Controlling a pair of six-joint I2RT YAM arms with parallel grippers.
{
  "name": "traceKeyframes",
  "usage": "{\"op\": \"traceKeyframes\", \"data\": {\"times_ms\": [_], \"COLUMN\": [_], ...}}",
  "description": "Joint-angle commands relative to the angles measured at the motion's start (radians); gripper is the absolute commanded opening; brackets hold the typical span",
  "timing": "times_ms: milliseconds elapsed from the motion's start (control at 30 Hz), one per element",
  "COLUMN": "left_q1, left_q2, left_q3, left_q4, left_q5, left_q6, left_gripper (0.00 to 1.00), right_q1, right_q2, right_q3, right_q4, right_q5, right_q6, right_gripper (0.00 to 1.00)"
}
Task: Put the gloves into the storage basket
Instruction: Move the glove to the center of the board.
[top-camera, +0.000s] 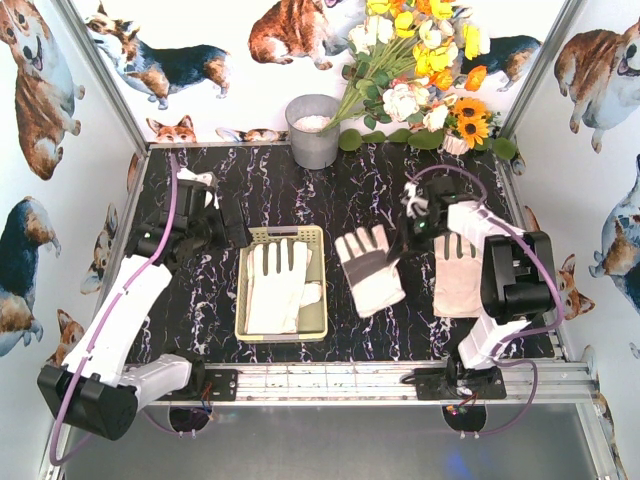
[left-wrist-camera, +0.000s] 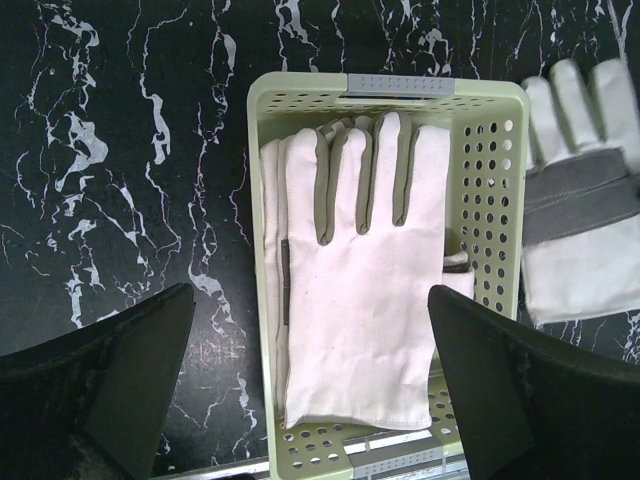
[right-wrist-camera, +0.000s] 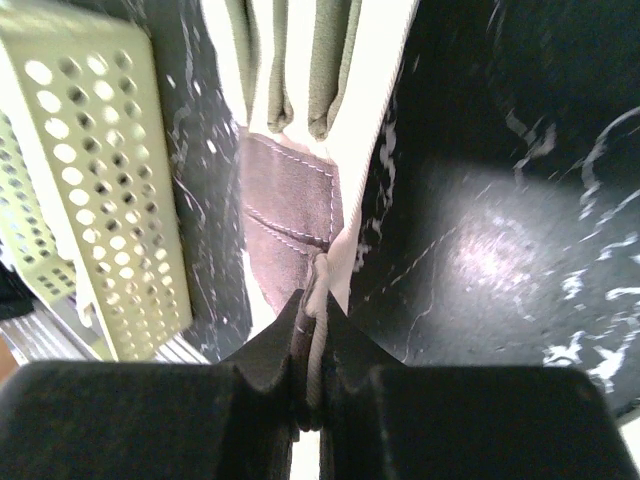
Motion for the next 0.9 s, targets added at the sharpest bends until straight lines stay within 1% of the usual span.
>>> {"op": "traceKeyframes", "data": {"times_ms": [0,100,233,300,467,567,633,700,767,867], "left_q1": [-0.007,-0.007,-0.007,-0.007,-0.007,-0.007,-0.007,-0.007,-0.007,-0.006], "left_q2": [-0.048,-0.065,-0.095,-0.107,-0.124,-0.132,-0.14,-0.146,-0.15,-0.148], "left_q3": [-0.014,-0.026,-0.044,-0.053,-0.071,-0.075,-0.075,-0.074,-0.072,-0.075], "left_q4": [-0.006,-0.014,-0.011,-0.003,0.004,0.003,0.002,-0.003,-0.004,-0.006], "left_q5": [0.004,-0.004,-0.014,-0.015,-0.008,-0.007,-0.011,-0.017,-0.027,-0.028], "left_q6": [0.019,0.015,-0.007,-0.018,-0.034,-0.038,-0.039,-0.038,-0.033,-0.027], "left_gripper": [0.94,0.94,0.94,0.94,0.94,0.94,0.94,0.97,0.99,1.0], "right_q1": [0.044,0.067,0.106,0.125,0.164,0.18,0.18,0.18,0.18,0.179], "right_q2": [-0.072,-0.122,-0.197,-0.229,-0.27,-0.27,-0.276,-0.3,-0.339,-0.401], "right_q3": [-0.045,-0.11,-0.206,-0.248,-0.307,-0.31,-0.31,-0.305,-0.288,-0.247], "right_q4": [0.034,0.103,0.187,0.221,0.285,0.282,0.282,0.278,0.253,0.19], "right_q5": [0.117,0.149,0.245,0.296,0.361,0.389,0.384,0.38,0.39,0.43], "right_q6": [0.114,0.239,0.431,0.501,0.611,0.608,0.584,0.557,0.526,0.478], "right_gripper": [0.0,0.0,0.0,0.0,0.0,0.01,0.11,0.27,0.4,0.49]}}
